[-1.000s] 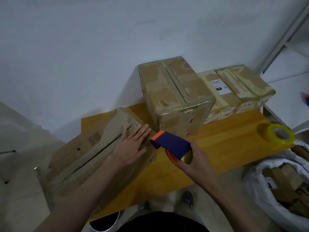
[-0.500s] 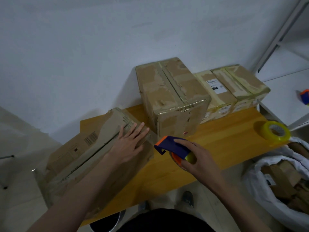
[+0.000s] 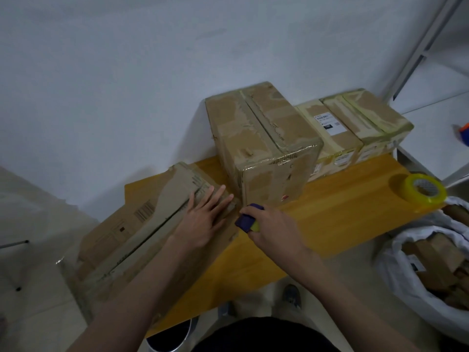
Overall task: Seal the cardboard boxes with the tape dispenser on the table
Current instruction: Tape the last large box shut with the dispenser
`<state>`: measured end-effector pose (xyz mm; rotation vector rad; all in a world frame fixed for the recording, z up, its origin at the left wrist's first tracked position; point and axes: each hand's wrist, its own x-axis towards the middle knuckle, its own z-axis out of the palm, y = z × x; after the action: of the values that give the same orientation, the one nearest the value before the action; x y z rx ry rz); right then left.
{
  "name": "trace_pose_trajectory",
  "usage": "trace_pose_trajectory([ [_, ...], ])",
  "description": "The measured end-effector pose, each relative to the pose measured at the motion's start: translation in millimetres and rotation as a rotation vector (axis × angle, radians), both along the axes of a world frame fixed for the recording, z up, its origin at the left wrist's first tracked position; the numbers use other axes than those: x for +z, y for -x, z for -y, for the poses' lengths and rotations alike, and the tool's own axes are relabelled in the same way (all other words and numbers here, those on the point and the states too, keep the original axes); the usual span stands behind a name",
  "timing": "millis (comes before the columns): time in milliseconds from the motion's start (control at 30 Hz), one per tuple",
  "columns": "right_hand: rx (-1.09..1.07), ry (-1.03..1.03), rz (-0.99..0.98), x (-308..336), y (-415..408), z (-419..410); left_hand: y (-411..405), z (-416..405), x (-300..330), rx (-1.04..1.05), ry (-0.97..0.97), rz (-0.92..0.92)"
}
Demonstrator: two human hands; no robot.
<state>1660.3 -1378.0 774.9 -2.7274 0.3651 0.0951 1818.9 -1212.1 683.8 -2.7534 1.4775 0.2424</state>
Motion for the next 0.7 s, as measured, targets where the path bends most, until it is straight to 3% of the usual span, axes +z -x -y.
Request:
trace_pose_trajectory([
  [200,0.026,0.089,-0.103,-20,-9,4,-6,-2,1,0.021,-0.041,0.039],
  [267,-0.018,0.020,-0.126,-34,2,13,-6,-1,1,0.038,-0.038,0.028],
  [533,-0.218,-0.208,0.136,-26,-6,30,11,19,12,0.214,0.098,-0.108],
  [700,-0.243,-0.256,0.156,-27,4,38,14,36,8,0.251,0.116,0.073],
])
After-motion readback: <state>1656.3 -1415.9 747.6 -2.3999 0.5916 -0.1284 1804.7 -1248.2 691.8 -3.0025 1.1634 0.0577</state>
